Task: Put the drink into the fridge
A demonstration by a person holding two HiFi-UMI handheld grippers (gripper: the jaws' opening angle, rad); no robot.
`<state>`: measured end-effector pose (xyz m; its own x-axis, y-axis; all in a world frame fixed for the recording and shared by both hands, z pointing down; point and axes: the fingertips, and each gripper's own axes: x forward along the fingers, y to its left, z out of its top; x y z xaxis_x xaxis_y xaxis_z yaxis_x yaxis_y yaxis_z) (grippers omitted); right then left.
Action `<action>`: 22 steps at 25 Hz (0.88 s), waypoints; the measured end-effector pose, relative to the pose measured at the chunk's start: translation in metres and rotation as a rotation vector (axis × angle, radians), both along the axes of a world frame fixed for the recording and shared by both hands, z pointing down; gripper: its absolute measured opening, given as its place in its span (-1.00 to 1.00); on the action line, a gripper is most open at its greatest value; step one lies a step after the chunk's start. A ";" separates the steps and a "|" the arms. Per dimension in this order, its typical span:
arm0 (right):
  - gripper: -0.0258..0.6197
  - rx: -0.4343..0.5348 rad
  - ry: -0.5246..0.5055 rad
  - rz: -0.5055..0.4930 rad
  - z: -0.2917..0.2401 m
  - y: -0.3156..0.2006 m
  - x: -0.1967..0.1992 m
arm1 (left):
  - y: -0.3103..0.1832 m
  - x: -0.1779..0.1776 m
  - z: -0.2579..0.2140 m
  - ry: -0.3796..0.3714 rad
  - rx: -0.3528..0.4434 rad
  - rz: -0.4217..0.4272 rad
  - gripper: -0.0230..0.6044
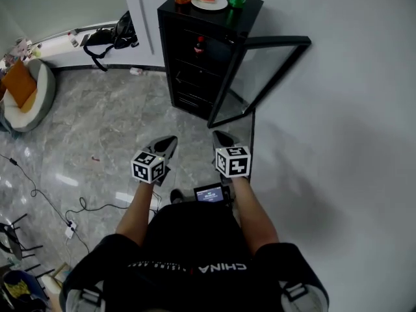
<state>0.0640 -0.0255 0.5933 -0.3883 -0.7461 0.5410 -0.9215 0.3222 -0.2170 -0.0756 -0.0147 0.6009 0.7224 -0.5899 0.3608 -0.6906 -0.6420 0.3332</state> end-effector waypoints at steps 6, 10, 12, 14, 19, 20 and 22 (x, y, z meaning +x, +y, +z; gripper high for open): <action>-0.87 -0.001 0.011 -0.016 0.005 -0.001 0.053 | 0.001 0.051 -0.010 -0.035 0.069 0.017 -0.89; -0.87 0.017 -0.016 -0.017 0.004 -0.010 0.066 | 0.002 0.068 -0.011 -0.075 0.081 0.056 -0.89; -0.87 0.018 -0.024 -0.025 0.005 -0.010 0.064 | 0.003 0.072 -0.013 -0.078 0.086 0.064 -0.89; -0.87 0.019 -0.029 -0.035 0.006 -0.009 0.061 | 0.004 0.076 -0.018 -0.076 0.090 0.071 -0.89; -0.87 0.023 -0.027 -0.055 0.005 -0.006 0.049 | 0.011 0.076 -0.021 -0.076 0.096 0.101 -0.89; -0.87 0.028 -0.025 -0.055 0.003 -0.005 0.048 | 0.011 0.074 -0.021 -0.072 0.096 0.098 -0.89; -0.87 0.036 -0.022 -0.057 0.001 -0.005 0.044 | 0.010 0.070 -0.022 -0.063 0.098 0.085 -0.89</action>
